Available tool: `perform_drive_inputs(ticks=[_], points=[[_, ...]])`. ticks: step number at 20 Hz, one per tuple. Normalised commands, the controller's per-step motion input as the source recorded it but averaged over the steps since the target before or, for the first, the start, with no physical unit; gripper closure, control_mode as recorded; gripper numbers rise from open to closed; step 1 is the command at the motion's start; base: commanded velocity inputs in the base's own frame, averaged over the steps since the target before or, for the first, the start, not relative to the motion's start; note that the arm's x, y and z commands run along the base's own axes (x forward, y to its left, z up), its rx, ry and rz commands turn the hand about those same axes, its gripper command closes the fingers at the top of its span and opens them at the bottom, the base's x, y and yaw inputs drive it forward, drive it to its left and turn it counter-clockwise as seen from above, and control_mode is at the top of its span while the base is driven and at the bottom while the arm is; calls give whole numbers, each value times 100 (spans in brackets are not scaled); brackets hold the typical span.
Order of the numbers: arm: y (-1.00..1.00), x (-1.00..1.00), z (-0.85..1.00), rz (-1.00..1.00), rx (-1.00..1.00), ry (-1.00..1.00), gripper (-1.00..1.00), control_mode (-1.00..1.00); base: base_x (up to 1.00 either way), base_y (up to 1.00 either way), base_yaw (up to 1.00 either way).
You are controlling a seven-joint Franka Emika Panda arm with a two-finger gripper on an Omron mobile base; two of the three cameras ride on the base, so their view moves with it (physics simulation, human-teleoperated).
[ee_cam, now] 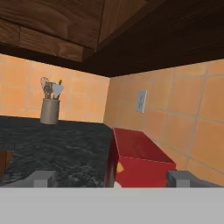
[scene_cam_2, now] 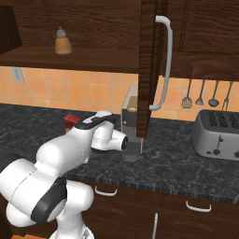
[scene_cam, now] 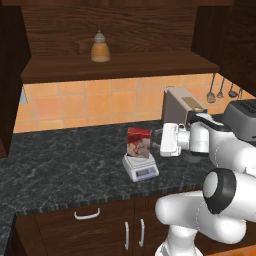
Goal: Pick the cereal and place it on the digital scale for weighing, and close the cabinet.
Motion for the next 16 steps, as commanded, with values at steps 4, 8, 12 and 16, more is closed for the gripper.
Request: perform_drive_inputs(ticks=[4,8,12,16], points=[[-53,-58,17,-6,17,-23,-100,-100,0,0,0],[-56,-50,12,-8,17,-20,-100,-100,0,0,0],[-60,-33,46,-13,24,-32,-100,-100,0,0,0],[-78,-35,69,-17,17,-35,-100,-100,0,0,0]])
